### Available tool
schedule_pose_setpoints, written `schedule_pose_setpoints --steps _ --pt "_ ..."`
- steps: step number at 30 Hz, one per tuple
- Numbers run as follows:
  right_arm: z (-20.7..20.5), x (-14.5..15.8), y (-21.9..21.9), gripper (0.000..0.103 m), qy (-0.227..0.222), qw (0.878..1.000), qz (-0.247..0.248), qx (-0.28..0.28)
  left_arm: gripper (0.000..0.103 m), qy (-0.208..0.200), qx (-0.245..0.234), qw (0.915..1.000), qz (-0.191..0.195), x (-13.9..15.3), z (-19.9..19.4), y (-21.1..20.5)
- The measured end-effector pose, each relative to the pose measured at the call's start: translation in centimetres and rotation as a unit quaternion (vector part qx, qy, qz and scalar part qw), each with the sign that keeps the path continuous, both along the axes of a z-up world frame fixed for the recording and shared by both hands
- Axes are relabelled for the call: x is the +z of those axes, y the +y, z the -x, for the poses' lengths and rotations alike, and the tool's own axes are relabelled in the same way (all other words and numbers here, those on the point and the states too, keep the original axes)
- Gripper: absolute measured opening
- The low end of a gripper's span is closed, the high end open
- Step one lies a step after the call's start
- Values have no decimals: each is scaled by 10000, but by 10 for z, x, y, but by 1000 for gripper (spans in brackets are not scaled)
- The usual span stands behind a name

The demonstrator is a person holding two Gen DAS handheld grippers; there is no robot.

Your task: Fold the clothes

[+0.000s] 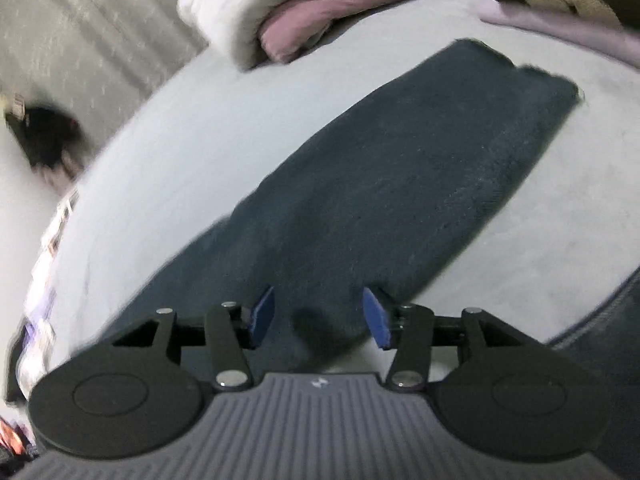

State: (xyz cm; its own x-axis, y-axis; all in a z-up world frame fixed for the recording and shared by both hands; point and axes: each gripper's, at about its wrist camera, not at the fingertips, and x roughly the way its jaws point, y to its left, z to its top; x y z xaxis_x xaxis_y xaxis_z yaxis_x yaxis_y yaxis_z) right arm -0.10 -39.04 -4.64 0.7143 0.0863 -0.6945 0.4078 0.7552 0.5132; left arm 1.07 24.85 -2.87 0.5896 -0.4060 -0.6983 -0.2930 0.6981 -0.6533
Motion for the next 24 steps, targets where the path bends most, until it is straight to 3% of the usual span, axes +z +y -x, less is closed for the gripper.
schedule_pose_setpoints --steps 4,7,10,13,18,20,21,24 --pt "17 5 0 50 -58 9981 -158 -597 22 -118 45 9999 -96 2 5 -4" --pt "26 3 -11 50 169 9944 9 -1045 21 -213 56 9995 -219 6 4 -6" --pt "33 -4 -23 49 97 9919 -233 -1242 19 -278 100 9991 -293 8 6 -6" --pt "29 -9 -19 49 39 9921 -39 -1255 19 -320 142 9987 -373 11 12 -7" --pt "13 -23 -21 49 -568 9877 -205 -1439 19 -334 170 9984 -426 12 12 -7" --pt "11 -31 -30 40 -790 9837 -500 -1533 17 -335 195 9984 -416 12 12 -6" --pt "10 -32 -34 21 -811 9833 -562 -1531 17 -346 202 9983 -421 13 14 -7" --pt "10 -27 -40 14 -865 9841 -549 -1449 16 -469 207 9977 -451 19 15 -7"
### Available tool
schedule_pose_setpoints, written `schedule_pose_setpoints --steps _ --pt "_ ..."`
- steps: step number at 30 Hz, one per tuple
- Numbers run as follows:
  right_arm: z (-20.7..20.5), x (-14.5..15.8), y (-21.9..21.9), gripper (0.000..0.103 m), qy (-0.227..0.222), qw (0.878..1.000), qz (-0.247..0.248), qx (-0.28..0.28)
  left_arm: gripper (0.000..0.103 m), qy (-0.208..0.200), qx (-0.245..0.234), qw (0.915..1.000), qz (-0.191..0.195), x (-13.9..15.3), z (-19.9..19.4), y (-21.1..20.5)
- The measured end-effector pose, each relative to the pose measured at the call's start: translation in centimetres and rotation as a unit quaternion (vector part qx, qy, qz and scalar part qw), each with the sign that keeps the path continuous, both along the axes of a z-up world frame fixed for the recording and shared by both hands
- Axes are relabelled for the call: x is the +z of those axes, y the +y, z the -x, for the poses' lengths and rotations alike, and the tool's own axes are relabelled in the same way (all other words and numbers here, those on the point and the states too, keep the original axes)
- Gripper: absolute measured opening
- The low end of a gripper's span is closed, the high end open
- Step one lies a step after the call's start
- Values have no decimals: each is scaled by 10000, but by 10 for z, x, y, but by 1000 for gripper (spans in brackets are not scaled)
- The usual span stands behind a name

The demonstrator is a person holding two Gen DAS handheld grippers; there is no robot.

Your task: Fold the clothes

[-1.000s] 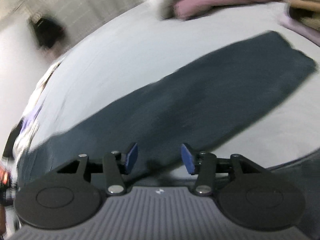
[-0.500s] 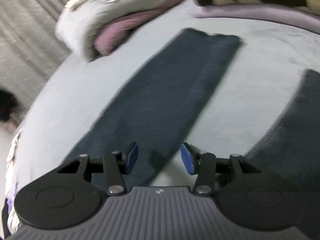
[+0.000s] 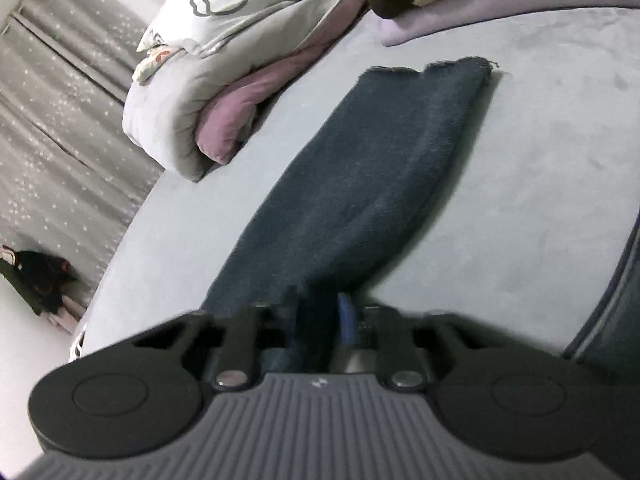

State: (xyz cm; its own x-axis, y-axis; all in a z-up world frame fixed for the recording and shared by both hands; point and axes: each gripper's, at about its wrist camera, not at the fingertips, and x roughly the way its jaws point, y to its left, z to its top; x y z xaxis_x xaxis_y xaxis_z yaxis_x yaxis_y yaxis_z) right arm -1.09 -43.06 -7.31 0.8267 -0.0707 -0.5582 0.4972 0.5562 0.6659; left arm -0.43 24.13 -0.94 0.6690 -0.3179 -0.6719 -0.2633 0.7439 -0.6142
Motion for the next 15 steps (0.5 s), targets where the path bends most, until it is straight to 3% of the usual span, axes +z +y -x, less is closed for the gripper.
schedule_pose_setpoints --steps 6,15 --pt "21 68 29 13 -370 9907 1229 442 15 -378 58 9992 62 24 3 9" --pt "79 135 68 13 -148 9753 2006 908 15 -214 6 9998 -15 52 16 27"
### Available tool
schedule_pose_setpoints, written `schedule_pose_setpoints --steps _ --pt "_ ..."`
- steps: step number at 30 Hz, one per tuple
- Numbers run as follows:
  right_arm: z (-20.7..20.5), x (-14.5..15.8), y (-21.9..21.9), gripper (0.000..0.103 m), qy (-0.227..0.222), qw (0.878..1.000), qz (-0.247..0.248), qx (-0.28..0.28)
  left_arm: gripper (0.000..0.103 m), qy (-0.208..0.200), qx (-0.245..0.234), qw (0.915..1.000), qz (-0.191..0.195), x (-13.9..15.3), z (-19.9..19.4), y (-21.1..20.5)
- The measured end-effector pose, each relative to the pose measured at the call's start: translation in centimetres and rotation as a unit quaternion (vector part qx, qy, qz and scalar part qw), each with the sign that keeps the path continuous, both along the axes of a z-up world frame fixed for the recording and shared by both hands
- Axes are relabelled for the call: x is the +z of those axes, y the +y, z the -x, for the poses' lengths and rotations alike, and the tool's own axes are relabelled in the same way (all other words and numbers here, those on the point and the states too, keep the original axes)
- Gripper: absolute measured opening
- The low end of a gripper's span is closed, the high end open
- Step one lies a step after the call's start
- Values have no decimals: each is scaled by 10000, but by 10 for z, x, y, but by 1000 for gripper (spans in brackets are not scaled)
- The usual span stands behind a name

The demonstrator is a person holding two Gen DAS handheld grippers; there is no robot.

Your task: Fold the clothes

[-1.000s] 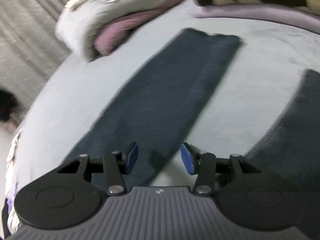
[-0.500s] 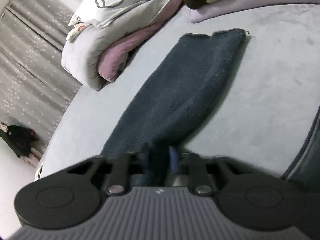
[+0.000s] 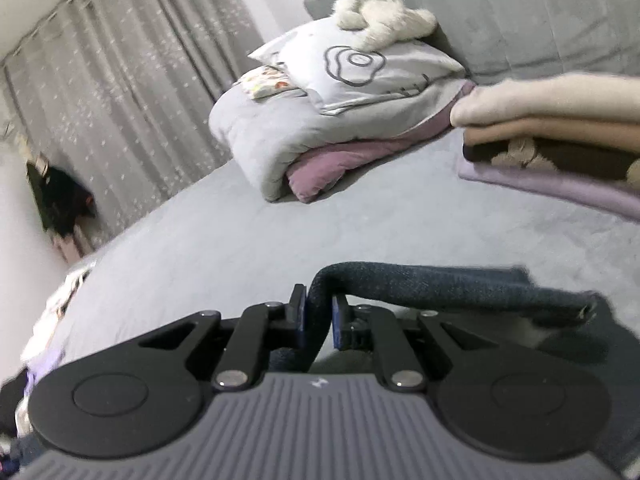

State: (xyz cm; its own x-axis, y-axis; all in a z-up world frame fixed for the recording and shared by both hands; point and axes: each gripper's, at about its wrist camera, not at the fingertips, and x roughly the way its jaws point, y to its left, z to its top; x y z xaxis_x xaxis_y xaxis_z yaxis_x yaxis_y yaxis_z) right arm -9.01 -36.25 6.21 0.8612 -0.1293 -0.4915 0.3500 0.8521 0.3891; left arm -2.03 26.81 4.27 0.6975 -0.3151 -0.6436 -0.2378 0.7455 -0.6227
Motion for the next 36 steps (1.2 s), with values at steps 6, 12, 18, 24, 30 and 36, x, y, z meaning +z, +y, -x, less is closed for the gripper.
schedule_pose_setpoints --steps 6,12,18,24,30,36 --pt "50 -5 26 13 401 9976 451 343 15 376 -165 9984 -389 -1 9 6" --pt "75 -14 30 13 599 9944 731 473 15 564 -321 9964 -545 -10 25 8" --pt "81 -32 25 13 982 9911 690 571 16 979 -360 9913 -801 -37 31 0" --pt "71 -75 18 14 1734 9823 422 571 18 1179 -447 9826 -1366 -57 32 -17" --pt "62 -85 21 16 1997 9764 487 664 43 1079 -511 9695 -2139 -50 37 -33" --pt "71 -70 7 30 2001 9772 21 704 55 920 -470 9648 -2420 -34 49 -37"
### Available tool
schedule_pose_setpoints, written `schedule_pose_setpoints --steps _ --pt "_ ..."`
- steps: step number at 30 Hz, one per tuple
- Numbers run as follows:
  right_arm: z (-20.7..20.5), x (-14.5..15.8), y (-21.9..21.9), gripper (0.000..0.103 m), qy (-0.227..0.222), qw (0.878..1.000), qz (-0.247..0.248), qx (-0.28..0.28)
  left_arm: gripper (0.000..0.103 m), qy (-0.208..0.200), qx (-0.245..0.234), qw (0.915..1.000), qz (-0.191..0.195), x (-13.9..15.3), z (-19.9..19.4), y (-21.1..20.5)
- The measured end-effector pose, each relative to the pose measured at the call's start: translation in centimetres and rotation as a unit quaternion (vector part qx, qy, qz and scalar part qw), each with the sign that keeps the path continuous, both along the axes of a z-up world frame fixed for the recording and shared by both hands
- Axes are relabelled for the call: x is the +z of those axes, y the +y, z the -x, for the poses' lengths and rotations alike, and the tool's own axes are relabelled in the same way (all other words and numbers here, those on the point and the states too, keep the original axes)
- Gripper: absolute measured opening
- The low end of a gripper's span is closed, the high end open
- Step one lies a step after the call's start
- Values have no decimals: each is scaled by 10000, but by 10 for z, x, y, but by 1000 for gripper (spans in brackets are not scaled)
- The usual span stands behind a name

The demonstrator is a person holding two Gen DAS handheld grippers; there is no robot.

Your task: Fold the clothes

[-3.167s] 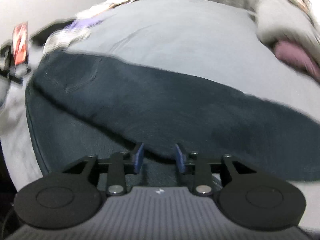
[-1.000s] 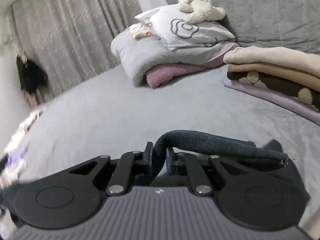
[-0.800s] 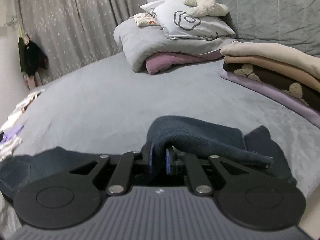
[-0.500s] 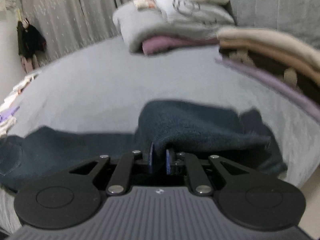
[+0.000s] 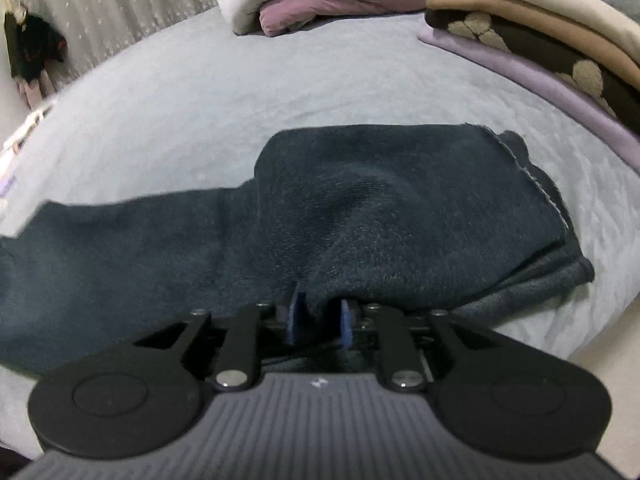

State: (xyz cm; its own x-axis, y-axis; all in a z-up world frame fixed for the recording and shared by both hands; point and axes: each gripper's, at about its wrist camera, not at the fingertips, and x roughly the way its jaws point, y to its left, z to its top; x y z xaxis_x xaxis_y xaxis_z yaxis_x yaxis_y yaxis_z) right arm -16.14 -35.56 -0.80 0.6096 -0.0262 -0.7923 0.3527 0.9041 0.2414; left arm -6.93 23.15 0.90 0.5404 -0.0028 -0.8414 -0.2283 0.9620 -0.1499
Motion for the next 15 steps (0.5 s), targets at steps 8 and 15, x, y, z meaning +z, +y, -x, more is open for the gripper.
schedule_pose_setpoints --steps 8,15 --pt "41 39 -45 60 88 9992 -379 -39 67 -82 -746 9955 -585 36 5 -32" --pt "44 49 -98 60 -216 9987 304 -360 68 -237 -1468 9888 -156 35 -4 -82"
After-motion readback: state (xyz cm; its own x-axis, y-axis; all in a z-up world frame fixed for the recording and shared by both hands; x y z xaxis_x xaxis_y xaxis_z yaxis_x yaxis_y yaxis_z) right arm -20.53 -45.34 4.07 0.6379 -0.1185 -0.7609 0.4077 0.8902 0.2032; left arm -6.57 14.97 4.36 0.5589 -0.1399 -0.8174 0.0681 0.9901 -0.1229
